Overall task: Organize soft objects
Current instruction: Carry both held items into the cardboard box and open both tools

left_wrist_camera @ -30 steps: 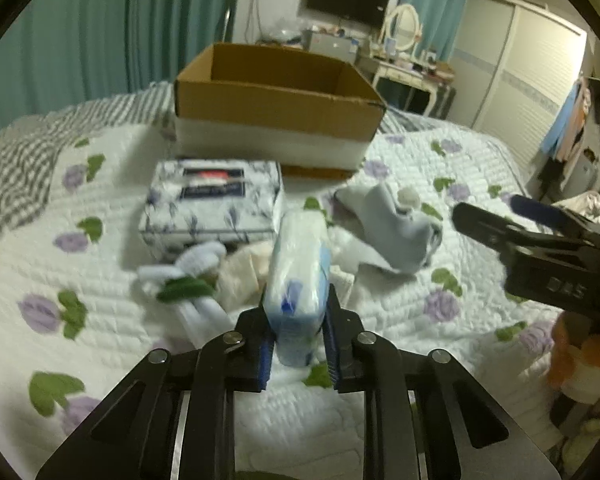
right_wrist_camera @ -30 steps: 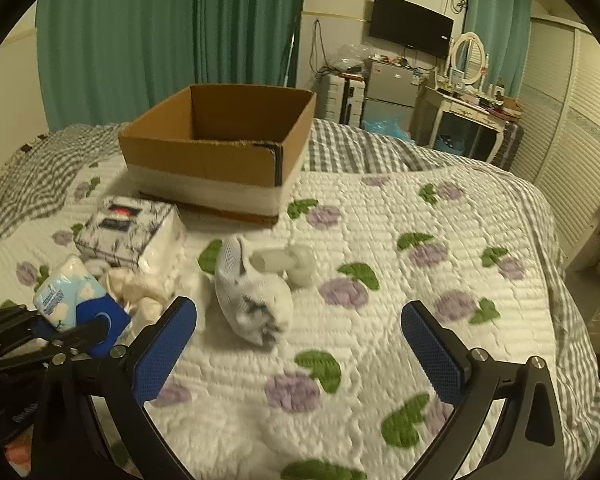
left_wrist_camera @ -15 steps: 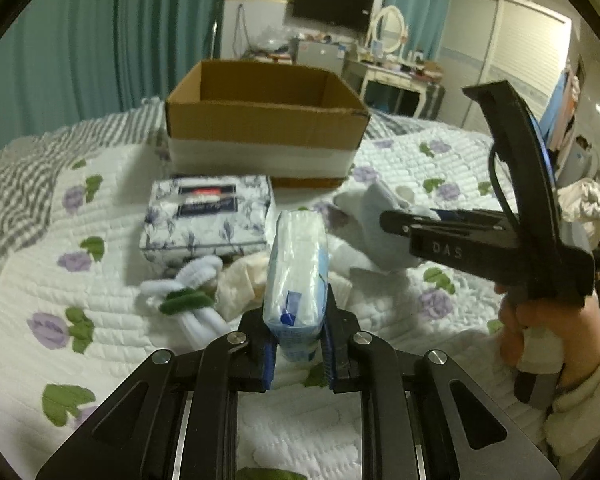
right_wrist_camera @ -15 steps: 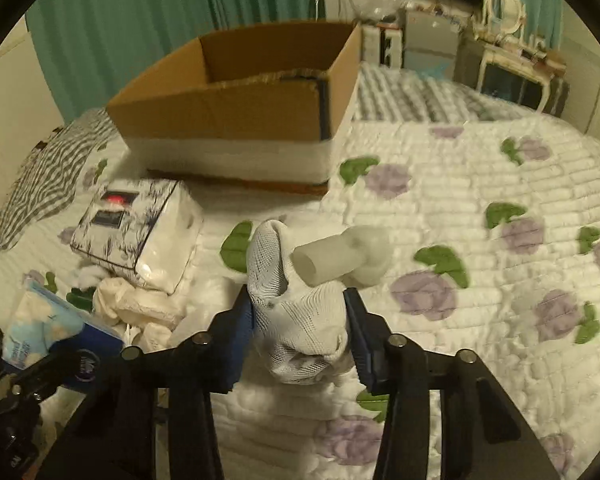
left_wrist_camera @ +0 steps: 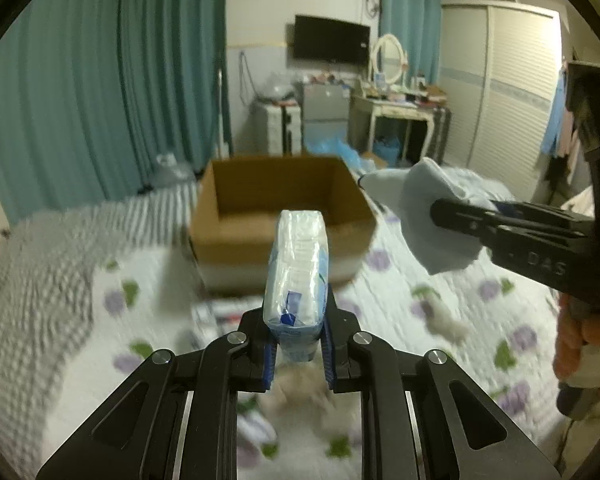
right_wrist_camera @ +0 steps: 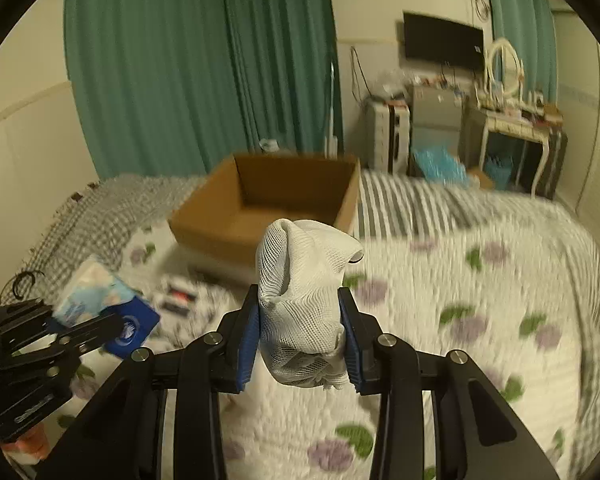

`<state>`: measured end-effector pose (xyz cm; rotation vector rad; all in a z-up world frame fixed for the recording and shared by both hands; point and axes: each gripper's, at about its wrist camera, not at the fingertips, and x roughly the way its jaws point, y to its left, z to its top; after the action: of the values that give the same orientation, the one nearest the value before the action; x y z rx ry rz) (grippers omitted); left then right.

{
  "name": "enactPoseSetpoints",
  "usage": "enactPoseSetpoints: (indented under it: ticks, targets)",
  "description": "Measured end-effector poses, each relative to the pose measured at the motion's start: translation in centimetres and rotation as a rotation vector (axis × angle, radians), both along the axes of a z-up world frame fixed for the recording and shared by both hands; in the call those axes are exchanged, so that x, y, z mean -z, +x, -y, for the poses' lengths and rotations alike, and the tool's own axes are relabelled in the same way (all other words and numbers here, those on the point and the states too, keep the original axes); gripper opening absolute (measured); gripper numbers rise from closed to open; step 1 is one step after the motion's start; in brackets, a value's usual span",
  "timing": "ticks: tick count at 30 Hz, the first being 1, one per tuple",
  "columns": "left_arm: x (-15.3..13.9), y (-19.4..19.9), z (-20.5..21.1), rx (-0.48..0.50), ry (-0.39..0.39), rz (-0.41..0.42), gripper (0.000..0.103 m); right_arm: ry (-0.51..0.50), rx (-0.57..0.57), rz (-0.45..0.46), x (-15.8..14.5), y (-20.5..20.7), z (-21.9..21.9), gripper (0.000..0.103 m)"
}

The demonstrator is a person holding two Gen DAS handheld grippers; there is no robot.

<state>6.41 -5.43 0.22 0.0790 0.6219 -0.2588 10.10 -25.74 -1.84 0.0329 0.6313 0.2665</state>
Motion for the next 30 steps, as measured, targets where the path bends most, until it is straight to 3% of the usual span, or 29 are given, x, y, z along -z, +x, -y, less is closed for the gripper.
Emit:
enactPoseSetpoints:
  ticks: [6,9,17,20,22,24,30]
  targets:
    - [-2.0,6.7,-0.8,-0.038,0.007,0.029,0.018,0.019,-0.025,0.088,-4.2,3.8,-1.3,0.036]
    - [-1.9,10.5,-1.2,-0.037,0.012,0.034,0.022,0.029,-0.033,0.106,-4.8,7.0,-2.2,0.036]
    - [2.7,17.5,-0.4,0.01,0.1,-0.019,0.023,0.05,-0.033,0.046,-1.6,15.8,-3.6,0.038]
    - [3.6,18.5,-0.3,-0.006,0.112,-0.018,0.039,0.051,-0.015,0.032,0.2,17.8,-3.5,0.048]
    - [3.6,18.6,-0.5,-0.029,0.116,0.002,0.064,0.068,-0.011,0.025,1.0,18.4,-3.1,0.083]
    - [3.3,18.6,-0.7,-0.039,0.108,0.022,0.074,0.079,0.018,0.04,1.2,18.3,-2.5,0.086]
    - [0.2,16.3,-1.2,-0.054,0.101,0.055,0.075,0.059,0.067,0.077,-0.7,16.7,-0.9,0.088]
